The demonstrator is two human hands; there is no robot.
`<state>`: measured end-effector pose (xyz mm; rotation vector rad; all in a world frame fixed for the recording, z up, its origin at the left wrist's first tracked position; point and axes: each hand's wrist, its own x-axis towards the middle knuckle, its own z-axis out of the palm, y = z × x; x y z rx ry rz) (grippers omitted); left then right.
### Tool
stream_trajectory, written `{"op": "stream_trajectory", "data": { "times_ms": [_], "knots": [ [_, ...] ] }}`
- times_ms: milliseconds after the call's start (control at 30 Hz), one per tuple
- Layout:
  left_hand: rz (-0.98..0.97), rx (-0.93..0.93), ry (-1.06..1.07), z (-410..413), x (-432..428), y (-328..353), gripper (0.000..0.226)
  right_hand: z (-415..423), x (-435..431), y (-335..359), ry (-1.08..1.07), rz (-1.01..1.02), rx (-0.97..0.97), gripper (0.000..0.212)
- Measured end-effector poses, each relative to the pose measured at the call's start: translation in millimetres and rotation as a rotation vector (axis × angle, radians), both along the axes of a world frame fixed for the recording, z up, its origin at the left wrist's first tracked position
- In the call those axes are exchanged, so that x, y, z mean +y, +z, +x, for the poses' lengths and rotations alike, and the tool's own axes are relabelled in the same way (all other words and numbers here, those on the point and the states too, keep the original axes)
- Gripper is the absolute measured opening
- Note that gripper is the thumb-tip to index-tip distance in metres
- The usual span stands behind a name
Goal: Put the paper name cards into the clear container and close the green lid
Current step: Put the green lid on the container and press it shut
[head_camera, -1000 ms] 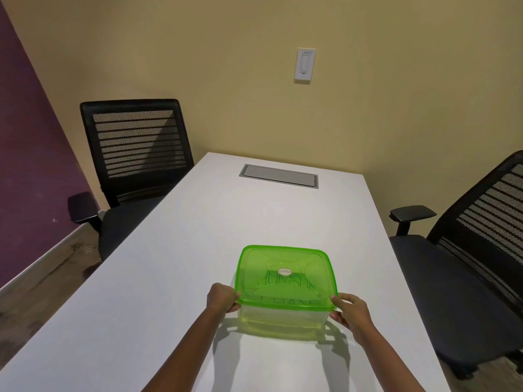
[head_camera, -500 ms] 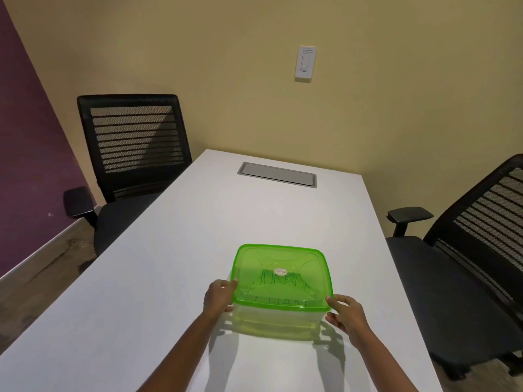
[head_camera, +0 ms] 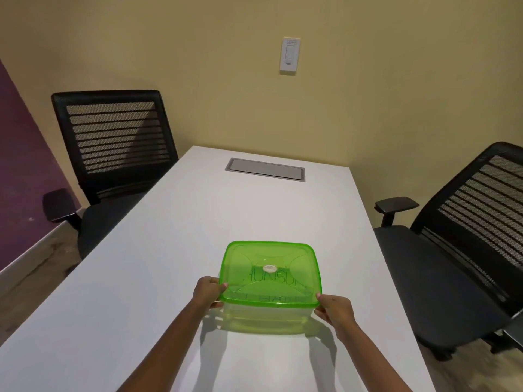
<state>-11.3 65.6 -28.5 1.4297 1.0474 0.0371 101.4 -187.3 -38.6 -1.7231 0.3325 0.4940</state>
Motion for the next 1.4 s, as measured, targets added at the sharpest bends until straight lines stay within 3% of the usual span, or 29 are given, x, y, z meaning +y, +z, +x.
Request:
{"op": "stream_trajectory", "data": {
  "times_ms": [167, 267, 367, 500, 633, 767, 900, 1033, 1200, 1300, 1400],
  "knots": [
    [-0.009, 0.005, -0.021, -1, -2, 6, 0.006, -2, 1, 5, 0.007, 0.021, 0.025, 0.029],
    [-0.048, 0.005, -0.022, -1, 0, 9, 0.004, 3, -2, 11, 0.054, 0.066, 0.107, 0.008],
    [-0.03, 0.012, -0.03, 2, 4, 9, 0.006, 11, -4, 18, 0.133, 0.078, 0.173, 0.004],
    [0.038, 0.015, -0.02, 16, 10, 3, 0.024, 28, 5, 26, 0.148, 0.043, 0.13, 0.019],
    [0.107, 0.02, -0.003, 36, 18, -2, 0.014, 57, 25, 23, 0.13, -0.025, 0.053, 0.017],
    [0.176, 0.032, -0.007, 58, 29, -1, 0.028, 82, 42, 16, 0.137, -0.104, -0.001, 0.047],
    [0.178, 0.007, 0.018, 79, 38, 1, 0.032, 95, 54, 11, 0.135, -0.126, -0.012, 0.056],
    [0.047, -0.034, 0.105, 94, 45, 3, 0.021, 97, 53, 7, 0.142, -0.108, 0.007, 0.06],
    [-0.035, -0.047, 0.142, 102, 49, 1, 0.029, 99, 51, 1, 0.147, -0.09, 0.003, 0.058],
    [0.056, 0.001, 0.069, 103, 52, 0, 0.012, 99, 51, 0, 0.156, -0.076, 0.015, 0.056],
    [0.232, 0.09, -0.07, 104, 53, 1, 0.029, 99, 49, 2, 0.15, -0.068, 0.022, 0.059]
  ]
}}
